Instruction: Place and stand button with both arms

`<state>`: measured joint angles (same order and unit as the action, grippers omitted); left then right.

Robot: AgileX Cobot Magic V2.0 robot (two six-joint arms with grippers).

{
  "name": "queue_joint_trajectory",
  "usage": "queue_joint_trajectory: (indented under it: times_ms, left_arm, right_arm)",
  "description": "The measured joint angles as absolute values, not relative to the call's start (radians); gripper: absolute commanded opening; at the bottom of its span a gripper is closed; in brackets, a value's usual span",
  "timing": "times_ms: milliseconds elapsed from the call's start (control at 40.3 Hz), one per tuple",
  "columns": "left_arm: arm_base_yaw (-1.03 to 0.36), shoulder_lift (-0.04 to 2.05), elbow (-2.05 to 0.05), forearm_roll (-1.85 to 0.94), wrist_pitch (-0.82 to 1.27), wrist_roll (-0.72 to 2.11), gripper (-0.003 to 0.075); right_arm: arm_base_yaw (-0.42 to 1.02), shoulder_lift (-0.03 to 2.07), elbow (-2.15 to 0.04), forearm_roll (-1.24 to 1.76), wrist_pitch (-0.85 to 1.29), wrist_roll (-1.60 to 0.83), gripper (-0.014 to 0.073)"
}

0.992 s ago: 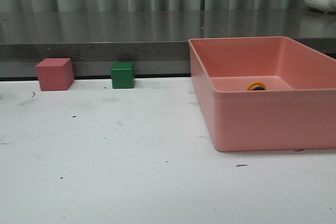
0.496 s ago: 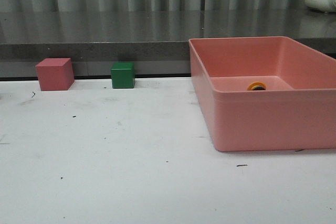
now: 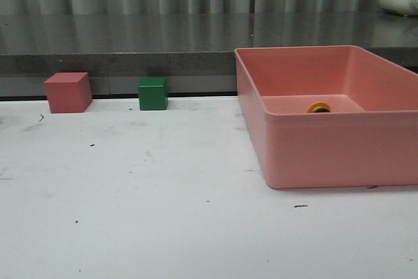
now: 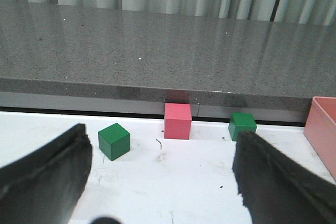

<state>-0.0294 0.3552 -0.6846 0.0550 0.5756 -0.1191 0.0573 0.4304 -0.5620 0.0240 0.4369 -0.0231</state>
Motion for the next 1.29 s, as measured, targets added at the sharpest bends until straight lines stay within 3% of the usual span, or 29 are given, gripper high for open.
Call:
queue_joint_trajectory:
  times_ms: [471, 893, 1290]
  left_arm:
    - [-0.029, 0.355, -0.685, 0.055, 0.576, -0.119, 0.0546]
    - [-0.029, 0.355, -0.685, 0.055, 0.576, -0.119, 0.0546]
    - [-0.029, 0.355, -0.685, 0.055, 0.576, -0.119, 0.0546]
  right_arm:
    - [0.057, 0.521, -0.629, 0.024, 0.498, -0.023, 0.0664]
    - [0.119, 1.008, -1.011, 0.08, 0.835, -0.023, 0.0664]
    - [0.19, 1.493, -1.342, 0.086, 1.004, -0.023, 0.0664]
